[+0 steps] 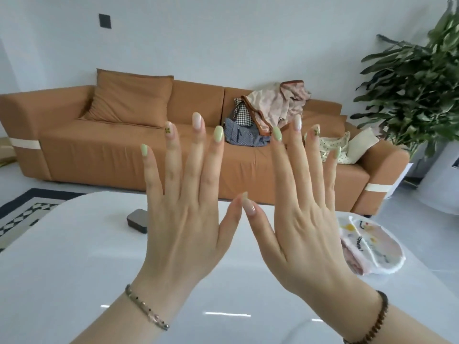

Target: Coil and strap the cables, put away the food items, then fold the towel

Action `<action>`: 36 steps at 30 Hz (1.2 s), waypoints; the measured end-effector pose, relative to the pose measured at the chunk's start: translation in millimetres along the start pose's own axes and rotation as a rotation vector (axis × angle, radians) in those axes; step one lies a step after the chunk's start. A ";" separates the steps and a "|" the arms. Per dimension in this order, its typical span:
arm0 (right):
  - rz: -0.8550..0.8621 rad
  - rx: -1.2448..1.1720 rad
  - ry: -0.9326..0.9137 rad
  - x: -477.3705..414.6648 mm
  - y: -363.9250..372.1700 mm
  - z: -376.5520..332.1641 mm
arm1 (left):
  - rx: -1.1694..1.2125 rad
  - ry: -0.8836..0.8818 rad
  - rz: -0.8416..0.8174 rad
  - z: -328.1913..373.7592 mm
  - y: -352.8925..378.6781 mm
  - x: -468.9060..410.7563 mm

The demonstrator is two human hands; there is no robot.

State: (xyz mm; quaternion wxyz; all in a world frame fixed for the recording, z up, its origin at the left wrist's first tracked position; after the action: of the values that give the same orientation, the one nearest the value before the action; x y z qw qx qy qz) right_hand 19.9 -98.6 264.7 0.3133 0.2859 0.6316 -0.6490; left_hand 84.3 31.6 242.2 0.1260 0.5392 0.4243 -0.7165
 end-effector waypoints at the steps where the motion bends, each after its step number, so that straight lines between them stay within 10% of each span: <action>1: 0.004 0.010 -0.001 -9.1 -11.1 -2.9 | -0.009 0.009 -0.007 0.7 -11.1 -14.0; 19: 0.071 -0.107 0.123 -446.6 -420.8 -46.0 | -0.146 0.003 -0.215 28.3 -344.0 -513.1; 36: -0.049 -0.338 -0.097 -431.4 -473.6 -90.0 | -0.275 -0.135 -0.273 -14.2 -466.9 -480.9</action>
State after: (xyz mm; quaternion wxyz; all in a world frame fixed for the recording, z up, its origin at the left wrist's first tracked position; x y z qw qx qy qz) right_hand -69.7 13.6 895.5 0.3711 0.1819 0.7227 -0.5540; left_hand -18.3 192.8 884.8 0.1283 0.4052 0.5779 -0.6967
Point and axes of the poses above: each hand's wrist, its own x-axis away from the middle knuckle, its own y-axis out of the palm, z = x × y, the point moved 5 cm from there along -x, towards the middle knuckle, and after that the axes turned 7 degrees about x, right-handed, at the moved point
